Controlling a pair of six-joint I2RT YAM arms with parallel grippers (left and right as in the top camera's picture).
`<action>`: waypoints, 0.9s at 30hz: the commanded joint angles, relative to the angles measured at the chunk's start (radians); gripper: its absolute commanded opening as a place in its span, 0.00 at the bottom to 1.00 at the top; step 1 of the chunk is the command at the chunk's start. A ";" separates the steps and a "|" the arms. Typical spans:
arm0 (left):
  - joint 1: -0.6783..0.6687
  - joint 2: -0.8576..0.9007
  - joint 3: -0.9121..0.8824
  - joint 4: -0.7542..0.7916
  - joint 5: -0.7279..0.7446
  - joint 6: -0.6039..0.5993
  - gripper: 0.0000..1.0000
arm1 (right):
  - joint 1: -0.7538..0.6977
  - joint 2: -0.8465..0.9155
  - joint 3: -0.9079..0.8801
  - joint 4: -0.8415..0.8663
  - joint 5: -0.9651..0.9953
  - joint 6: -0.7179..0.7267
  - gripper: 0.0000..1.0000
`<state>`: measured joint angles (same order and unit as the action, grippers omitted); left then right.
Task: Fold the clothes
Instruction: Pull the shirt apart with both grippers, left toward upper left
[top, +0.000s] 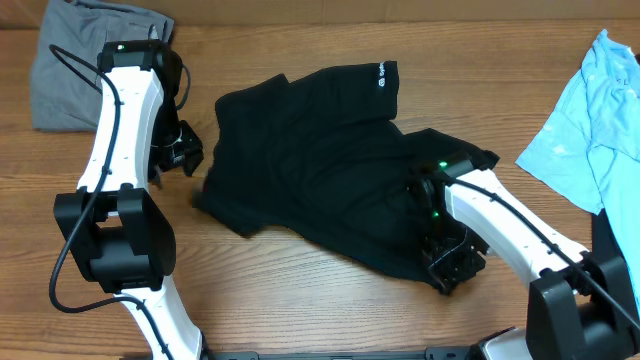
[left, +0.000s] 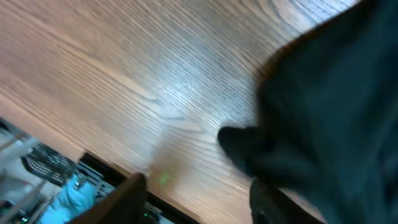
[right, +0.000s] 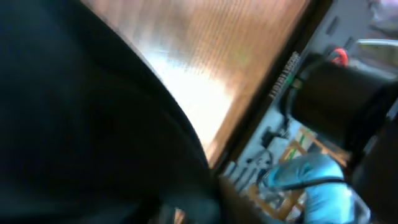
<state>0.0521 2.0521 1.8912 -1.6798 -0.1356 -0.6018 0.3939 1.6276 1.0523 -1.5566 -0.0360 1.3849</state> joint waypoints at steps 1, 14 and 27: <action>0.000 -0.026 -0.004 0.019 -0.031 0.042 0.72 | -0.057 -0.022 -0.004 0.024 0.048 0.021 0.43; -0.031 -0.025 -0.003 0.483 0.285 0.289 0.80 | -0.364 -0.022 -0.004 0.364 -0.012 -0.473 1.00; -0.200 0.072 -0.004 1.001 0.255 0.426 0.77 | -0.410 -0.022 -0.004 0.609 -0.193 -0.681 1.00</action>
<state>-0.1246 2.0644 1.8858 -0.7113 0.1059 -0.2310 -0.0151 1.6260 1.0515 -0.9527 -0.2039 0.7437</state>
